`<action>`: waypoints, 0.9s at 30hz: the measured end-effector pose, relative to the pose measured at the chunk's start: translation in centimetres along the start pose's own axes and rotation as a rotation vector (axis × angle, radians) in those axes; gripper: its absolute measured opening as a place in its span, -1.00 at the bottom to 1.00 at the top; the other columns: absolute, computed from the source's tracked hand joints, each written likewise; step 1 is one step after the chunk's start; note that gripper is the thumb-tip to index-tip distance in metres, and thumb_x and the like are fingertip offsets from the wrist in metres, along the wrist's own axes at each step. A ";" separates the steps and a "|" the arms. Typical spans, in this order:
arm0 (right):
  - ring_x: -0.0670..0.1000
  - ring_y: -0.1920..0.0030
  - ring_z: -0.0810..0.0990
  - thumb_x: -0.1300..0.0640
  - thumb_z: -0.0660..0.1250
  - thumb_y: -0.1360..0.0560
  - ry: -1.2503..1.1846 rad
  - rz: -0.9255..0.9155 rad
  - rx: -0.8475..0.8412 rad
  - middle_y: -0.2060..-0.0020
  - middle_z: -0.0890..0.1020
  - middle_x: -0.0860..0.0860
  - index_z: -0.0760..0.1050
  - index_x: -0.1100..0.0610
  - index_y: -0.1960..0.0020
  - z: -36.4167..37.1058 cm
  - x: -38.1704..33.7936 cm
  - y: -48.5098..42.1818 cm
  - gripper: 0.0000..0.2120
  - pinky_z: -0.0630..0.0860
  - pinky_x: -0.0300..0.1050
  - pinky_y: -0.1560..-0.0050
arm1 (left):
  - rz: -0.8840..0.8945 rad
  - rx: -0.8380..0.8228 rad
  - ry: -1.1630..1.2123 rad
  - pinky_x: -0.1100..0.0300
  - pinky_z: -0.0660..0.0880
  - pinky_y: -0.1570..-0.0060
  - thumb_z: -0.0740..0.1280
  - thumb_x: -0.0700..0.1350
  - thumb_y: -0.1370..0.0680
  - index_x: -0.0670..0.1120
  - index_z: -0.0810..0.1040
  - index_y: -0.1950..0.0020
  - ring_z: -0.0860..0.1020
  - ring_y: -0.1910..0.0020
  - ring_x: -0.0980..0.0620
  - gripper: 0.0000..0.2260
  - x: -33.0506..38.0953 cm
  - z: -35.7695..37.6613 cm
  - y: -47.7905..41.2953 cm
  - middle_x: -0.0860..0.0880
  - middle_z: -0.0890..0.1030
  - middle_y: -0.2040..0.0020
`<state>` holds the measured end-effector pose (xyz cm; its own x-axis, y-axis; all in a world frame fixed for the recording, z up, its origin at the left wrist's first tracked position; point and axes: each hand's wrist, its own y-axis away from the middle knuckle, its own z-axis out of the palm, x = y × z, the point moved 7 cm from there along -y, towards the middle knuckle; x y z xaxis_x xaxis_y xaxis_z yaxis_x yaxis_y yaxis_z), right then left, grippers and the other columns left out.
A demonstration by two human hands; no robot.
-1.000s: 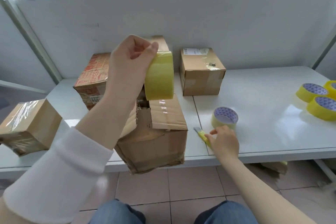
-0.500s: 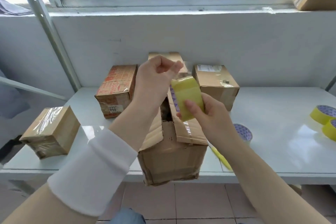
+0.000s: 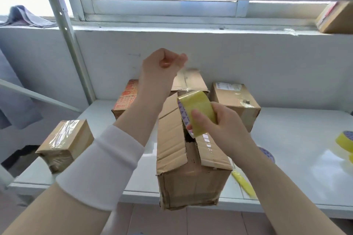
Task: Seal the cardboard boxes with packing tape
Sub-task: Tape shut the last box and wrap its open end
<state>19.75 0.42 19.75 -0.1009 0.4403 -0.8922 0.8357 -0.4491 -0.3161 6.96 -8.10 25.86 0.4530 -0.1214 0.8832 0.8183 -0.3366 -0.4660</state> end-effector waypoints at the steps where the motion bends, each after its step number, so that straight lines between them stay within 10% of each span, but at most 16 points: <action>1: -0.30 0.27 0.61 -0.03 0.33 -0.47 0.015 -0.005 -0.069 0.32 0.68 -0.15 0.48 -0.03 0.06 0.4 0.0 0.1 -0.89 0.42 -0.50 0.30 | -0.007 -0.025 0.020 0.02 0.53 0.10 0.42 -0.07 -0.49 -0.05 0.53 0.25 0.60 0.16 -0.05 -0.85 -0.1 0.0 -0.4 -0.13 0.67 0.10; 6: -0.29 0.26 0.61 0.02 0.37 -0.45 0.010 -0.017 -0.025 0.34 0.66 -0.26 0.49 -0.06 0.08 0.3 0.0 0.0 -0.91 0.44 -0.50 0.28 | 0.059 -0.063 -0.043 -0.01 0.54 0.03 0.43 -0.11 -0.48 -0.01 0.52 0.32 0.56 0.22 0.02 -0.82 1.0 0.3 -1.4 -0.14 0.67 0.18; 14: -0.14 0.45 0.54 -0.23 0.18 -0.36 -0.184 0.105 0.126 0.42 0.63 0.12 0.54 0.19 0.24 -0.3 0.2 1.2 -0.53 0.42 -0.44 0.36 | 0.200 -0.050 0.064 0.27 0.54 0.19 0.38 -0.19 -0.53 -0.10 0.49 0.25 0.56 0.35 0.18 -0.83 5.6 -0.9 -3.4 -0.03 0.62 0.22; 18: -0.20 0.29 0.65 -0.04 0.32 -0.35 -0.224 0.080 -0.067 0.32 0.69 -0.12 0.53 0.10 0.07 1.6 0.1 2.2 -0.75 0.48 -0.43 0.26 | 0.054 -0.083 0.085 0.30 0.53 0.22 0.34 -0.21 -0.55 -0.10 0.44 0.25 0.55 0.40 0.22 -0.81 2.4 -0.6 -5.4 0.00 0.61 0.21; 27: -0.34 0.53 0.50 0.00 0.28 -0.50 -0.165 0.115 0.220 0.58 0.55 -0.26 0.49 0.10 0.26 0.5 0.3 0.3 -0.78 0.30 -0.52 0.53 | -0.066 -0.117 0.060 0.36 0.52 0.34 0.38 -0.24 -0.52 -0.13 0.45 0.25 0.53 0.51 0.26 -0.82 -0.9 1.8 -9.0 -0.04 0.58 0.25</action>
<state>19.72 -0.04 19.24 -0.1132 0.2525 -0.9610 0.7118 -0.6542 -0.2558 -0.21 -3.25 29.17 0.3745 -0.1499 0.9150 0.7972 -0.4518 -0.4003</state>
